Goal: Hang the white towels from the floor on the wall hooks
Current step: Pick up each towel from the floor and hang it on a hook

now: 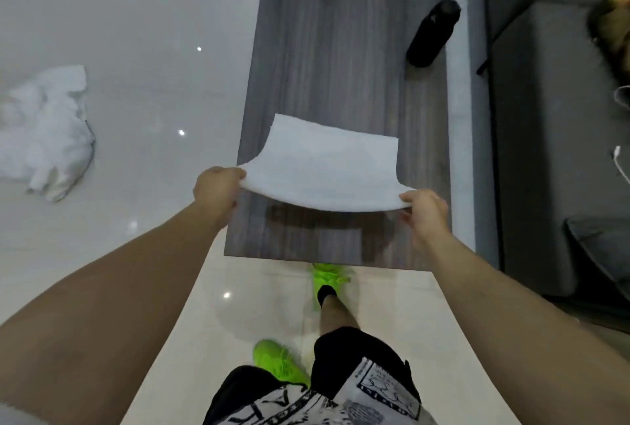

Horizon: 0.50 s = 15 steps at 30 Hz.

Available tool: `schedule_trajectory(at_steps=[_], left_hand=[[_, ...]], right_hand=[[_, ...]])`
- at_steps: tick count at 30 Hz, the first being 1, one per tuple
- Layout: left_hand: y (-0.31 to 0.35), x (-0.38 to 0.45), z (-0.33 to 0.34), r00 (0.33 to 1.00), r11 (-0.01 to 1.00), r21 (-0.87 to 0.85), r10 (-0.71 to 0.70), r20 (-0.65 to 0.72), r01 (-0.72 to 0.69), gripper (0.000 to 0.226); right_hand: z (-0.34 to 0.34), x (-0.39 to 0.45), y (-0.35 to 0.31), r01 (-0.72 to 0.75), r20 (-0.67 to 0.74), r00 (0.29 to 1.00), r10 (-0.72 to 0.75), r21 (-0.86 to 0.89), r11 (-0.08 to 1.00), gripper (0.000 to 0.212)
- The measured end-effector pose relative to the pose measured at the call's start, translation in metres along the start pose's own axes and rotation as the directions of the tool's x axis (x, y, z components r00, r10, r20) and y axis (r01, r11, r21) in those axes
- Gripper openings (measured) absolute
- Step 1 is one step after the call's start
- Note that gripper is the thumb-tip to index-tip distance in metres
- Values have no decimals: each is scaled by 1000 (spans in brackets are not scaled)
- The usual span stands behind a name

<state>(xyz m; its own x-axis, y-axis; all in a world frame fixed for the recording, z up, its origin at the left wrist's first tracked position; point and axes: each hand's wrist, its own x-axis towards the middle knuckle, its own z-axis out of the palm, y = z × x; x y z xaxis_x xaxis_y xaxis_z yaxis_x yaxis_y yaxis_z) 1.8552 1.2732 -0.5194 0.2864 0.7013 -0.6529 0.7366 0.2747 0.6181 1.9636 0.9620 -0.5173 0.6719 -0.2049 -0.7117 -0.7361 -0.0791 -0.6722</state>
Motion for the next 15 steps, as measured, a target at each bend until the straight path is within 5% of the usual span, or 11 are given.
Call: schedule_trajectory(at_steps=[6,10,15], left_hand=[[85,-77,-111,951,938,-156,297,-89,-308,27],[126,-130,-200,891,836,-306,427,-156,-455,23],[137,-181,-323,767,674,-366,578,-279,-642,15]], right_hand=[[7,-106,-95,376,47,926,-373,-94,922,8],[21,-189,-144,508,169,852,-496,-33,861,13],[56,-297,-186,700,349,653,-672,62,712,19]])
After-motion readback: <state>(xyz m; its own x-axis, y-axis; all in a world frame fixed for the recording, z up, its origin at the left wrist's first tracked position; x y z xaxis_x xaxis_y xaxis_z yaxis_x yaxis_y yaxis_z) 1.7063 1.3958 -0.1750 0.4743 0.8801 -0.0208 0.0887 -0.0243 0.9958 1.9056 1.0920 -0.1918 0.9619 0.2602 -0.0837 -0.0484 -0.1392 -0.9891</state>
